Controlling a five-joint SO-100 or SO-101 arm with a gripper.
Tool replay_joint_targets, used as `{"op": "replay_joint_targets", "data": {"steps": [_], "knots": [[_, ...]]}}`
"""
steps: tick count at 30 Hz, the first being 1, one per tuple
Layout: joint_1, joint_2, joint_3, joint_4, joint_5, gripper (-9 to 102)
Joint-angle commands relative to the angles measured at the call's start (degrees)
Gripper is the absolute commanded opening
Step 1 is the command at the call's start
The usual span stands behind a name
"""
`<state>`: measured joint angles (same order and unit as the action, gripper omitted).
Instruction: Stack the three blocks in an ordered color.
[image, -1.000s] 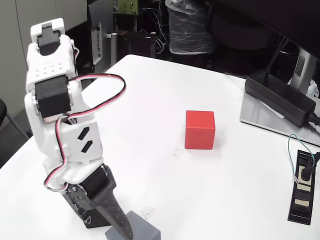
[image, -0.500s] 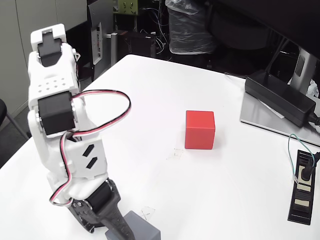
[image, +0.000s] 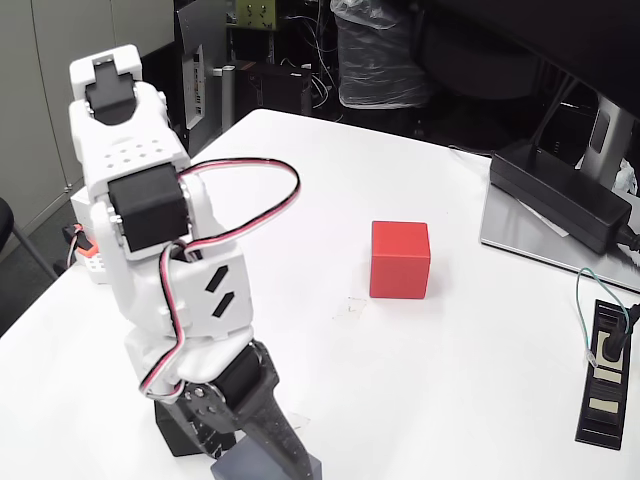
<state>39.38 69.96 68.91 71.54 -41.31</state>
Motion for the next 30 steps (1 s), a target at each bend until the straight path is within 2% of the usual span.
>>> {"op": "replay_joint_targets", "data": {"steps": [1,19,30], "knots": [[-0.62,0.26,-1.58,-0.53,1.14,33],[-0.70,-5.36,-2.37,-0.53,1.14,32],[-0.97,0.35,-2.20,-0.53,0.97,5]]}}
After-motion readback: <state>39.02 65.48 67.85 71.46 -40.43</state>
